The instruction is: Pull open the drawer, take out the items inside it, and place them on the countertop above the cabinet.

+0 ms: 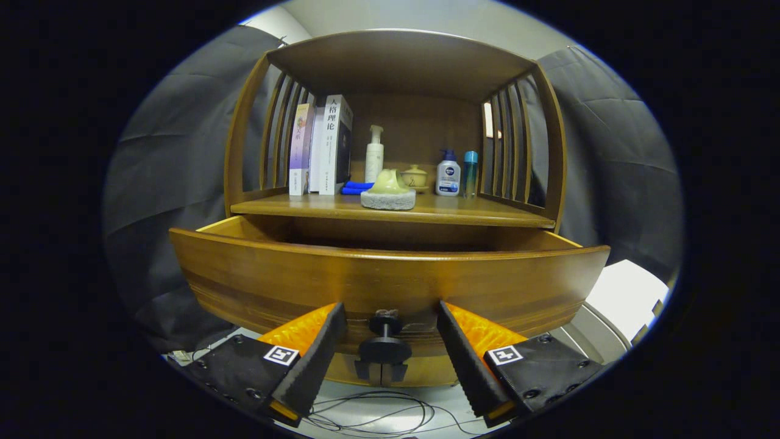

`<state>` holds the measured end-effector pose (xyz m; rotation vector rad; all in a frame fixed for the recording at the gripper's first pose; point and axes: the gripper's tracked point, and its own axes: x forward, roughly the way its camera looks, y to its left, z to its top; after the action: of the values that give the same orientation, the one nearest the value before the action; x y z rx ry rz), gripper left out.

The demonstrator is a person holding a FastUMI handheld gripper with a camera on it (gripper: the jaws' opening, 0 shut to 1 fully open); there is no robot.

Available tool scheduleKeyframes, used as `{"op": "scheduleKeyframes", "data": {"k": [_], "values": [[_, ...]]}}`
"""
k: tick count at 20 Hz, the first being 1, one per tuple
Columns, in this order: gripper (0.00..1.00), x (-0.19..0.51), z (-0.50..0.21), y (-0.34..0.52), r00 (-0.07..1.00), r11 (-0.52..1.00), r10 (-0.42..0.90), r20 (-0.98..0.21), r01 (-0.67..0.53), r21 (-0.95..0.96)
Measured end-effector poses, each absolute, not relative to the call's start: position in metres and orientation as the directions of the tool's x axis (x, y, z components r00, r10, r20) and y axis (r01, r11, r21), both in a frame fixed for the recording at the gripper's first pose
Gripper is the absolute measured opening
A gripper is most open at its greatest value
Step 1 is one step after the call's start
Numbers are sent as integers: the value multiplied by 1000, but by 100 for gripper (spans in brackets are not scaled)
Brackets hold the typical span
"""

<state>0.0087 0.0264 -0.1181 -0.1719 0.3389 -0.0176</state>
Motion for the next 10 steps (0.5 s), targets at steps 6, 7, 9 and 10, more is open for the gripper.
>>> {"op": "scheduleKeyframes", "data": {"k": [6, 7, 9, 10], "values": [[97, 32, -119, 30, 945, 986, -54, -323, 0, -166], [97, 36, -119, 30, 946, 986, -56, -321, 3, -166], [97, 44, -120, 31, 947, 986, -60, -315, 7, -168], [97, 48, -120, 31, 948, 986, -61, -312, 8, -167]]}}
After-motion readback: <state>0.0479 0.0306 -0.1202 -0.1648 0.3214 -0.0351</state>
